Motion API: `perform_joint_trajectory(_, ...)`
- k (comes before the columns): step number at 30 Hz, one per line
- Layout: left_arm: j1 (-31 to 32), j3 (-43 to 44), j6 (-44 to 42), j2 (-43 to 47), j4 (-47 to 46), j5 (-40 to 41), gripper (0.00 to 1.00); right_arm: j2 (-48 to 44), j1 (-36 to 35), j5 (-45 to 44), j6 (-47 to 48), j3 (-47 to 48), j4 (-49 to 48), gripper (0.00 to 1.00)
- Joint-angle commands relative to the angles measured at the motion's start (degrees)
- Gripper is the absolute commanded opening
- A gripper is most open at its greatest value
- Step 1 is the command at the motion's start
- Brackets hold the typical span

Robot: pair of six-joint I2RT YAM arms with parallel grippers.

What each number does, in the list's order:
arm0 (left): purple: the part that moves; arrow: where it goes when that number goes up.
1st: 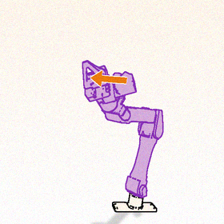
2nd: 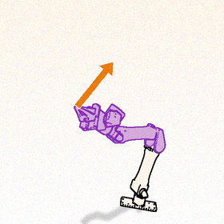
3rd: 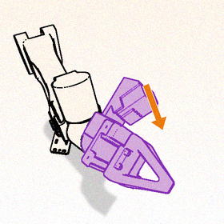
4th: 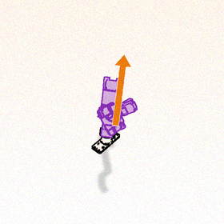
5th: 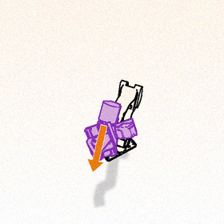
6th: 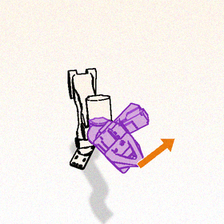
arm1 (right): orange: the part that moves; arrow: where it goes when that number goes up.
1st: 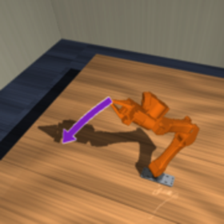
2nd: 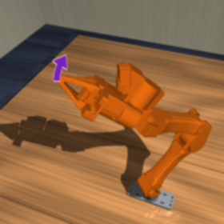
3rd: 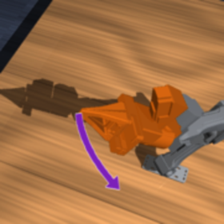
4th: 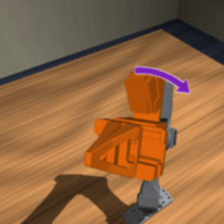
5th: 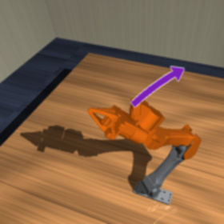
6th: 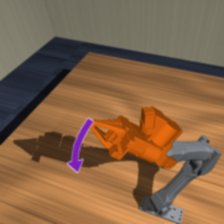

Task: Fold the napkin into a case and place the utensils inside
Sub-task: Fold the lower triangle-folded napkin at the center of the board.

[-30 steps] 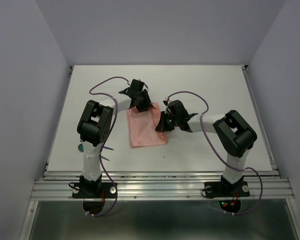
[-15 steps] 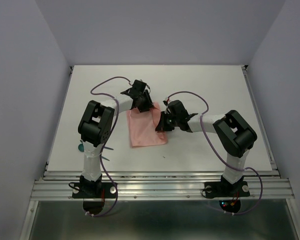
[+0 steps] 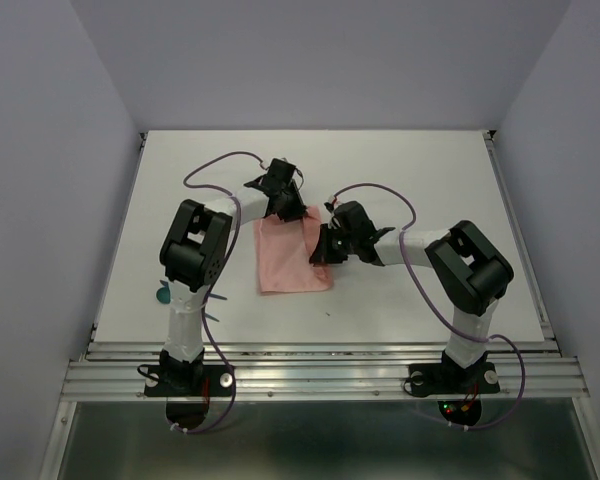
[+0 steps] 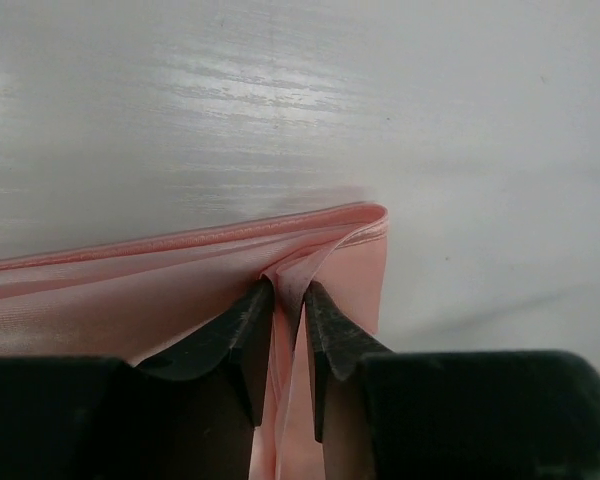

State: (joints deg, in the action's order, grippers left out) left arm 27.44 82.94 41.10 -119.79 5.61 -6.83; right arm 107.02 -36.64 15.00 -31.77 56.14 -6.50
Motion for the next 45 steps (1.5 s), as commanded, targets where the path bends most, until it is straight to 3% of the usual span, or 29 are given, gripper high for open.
perform_joint_trajectory(1, 0.4, 2.9, -0.1, -0.2, 0.2, 1.1, 0.29, 0.2, -1.1, -1.2, 0.9, -2.0, 4.4, 0.01)
perform_joint_trajectory(5, 0.4, 2.9, -0.3, -0.2, 0.5, 1.6, 0.29, 0.0, -1.1, -1.4, 1.0, -1.9, 4.7, 0.01)
perform_joint_trajectory(8, 0.5, 2.8, -0.8, 0.3, 0.8, 2.7, 0.42, 0.1, -1.1, -1.4, 1.1, -1.6, 4.7, 0.01)
perform_joint_trajectory(12, 0.7, 2.7, -1.3, 0.1, 1.8, 4.6, 0.44, 0.2, -1.1, -1.4, 1.0, -1.6, 4.9, 0.01)
perform_joint_trajectory(18, 0.9, 2.7, -1.3, -1.1, 1.9, 5.4, 0.34, -0.1, -1.1, -1.6, 1.1, -1.4, 5.1, 0.01)
perform_joint_trajectory(20, 1.0, 2.7, -1.1, -1.4, 1.9, 5.5, 0.23, -0.1, -1.1, -1.6, 1.2, -1.5, 5.3, 0.01)
perform_joint_trajectory(22, 1.0, 2.8, -1.2, -1.5, 1.9, 5.4, 0.21, -0.3, -1.1, -1.7, 1.3, -1.6, 5.4, 0.01)
perform_joint_trajectory(25, 1.0, 2.9, -1.5, -1.1, 2.2, 5.5, 0.02, -0.9, -1.1, -2.1, 1.4, -1.6, 5.9, 0.01)
perform_joint_trajectory(26, 1.0, 3.0, -1.7, -0.5, 2.4, 5.6, 0.00, -1.6, -1.1, -2.4, 1.6, -1.6, 6.1, 0.01)
perform_joint_trajectory(30, 1.0, 3.5, -2.9, 1.4, 4.1, 5.9, 0.00, -4.4, -1.1, -5.1, 2.5, -1.6, 9.1, 0.06)
perform_joint_trajectory(35, 1.0, 5.5, -6.7, 3.1, 6.9, 4.0, 0.00, -7.4, -1.1, -6.6, 3.2, -1.2, 11.0, 0.29)
perform_joint_trajectory(45, 0.3, 3.9, -8.8, 5.3, 6.7, 0.2, 0.00, -10.6, -1.1, -7.2, 2.9, -0.9, 12.6, 0.36)
